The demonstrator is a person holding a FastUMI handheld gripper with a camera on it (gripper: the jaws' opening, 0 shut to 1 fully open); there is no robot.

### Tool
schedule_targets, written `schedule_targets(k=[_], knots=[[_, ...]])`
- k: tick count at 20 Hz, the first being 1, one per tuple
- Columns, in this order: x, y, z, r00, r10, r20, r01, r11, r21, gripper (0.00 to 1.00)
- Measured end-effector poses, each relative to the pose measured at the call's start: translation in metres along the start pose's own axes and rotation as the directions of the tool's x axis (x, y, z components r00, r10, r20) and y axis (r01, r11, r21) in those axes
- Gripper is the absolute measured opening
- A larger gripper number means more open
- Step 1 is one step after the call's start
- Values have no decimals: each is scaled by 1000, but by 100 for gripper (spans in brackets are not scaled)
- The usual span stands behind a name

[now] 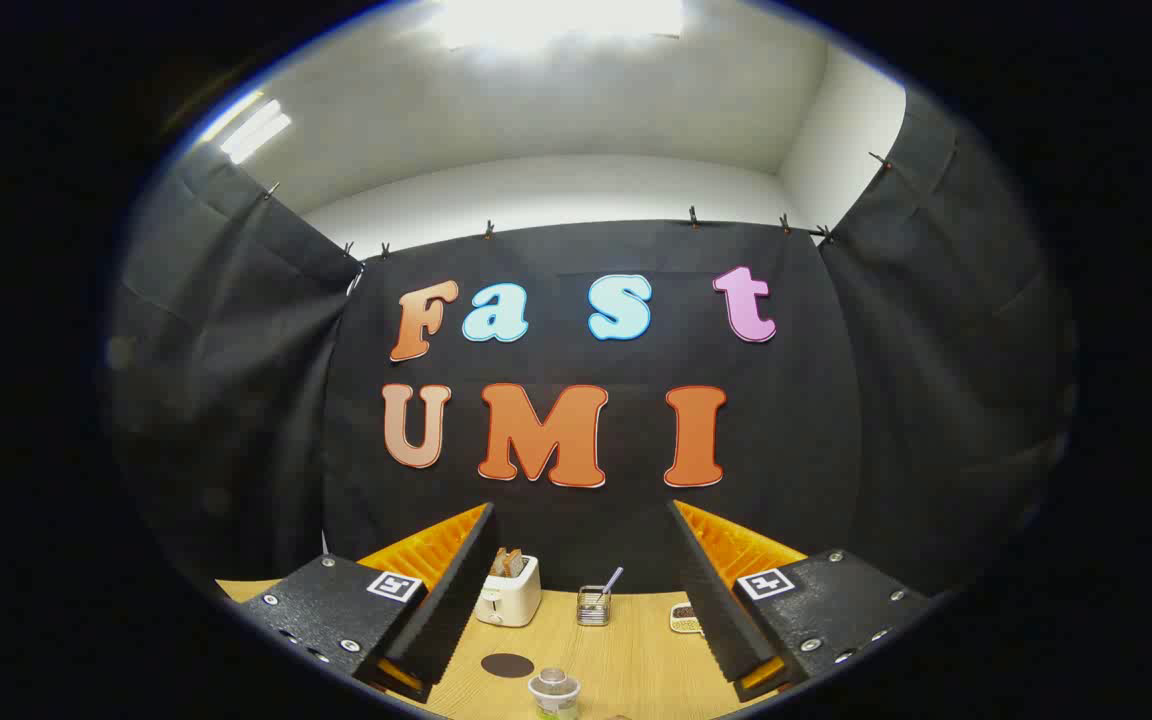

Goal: Take the bottle from table, then pour the juice into the cup, finally place the bottle on the coaster

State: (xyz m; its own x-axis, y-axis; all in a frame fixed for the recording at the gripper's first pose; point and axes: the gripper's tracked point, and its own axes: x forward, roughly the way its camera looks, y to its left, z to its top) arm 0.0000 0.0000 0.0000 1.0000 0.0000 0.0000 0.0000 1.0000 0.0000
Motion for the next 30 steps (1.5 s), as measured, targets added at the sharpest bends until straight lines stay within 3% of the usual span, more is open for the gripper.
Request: schedule_targets(k=[17, 30], knots=[[-4, -2, 11, 1000, 3, 19, -4, 1000, 28, 98], [-19, 7, 1, 998, 53, 20, -54, 998, 45, 99]])
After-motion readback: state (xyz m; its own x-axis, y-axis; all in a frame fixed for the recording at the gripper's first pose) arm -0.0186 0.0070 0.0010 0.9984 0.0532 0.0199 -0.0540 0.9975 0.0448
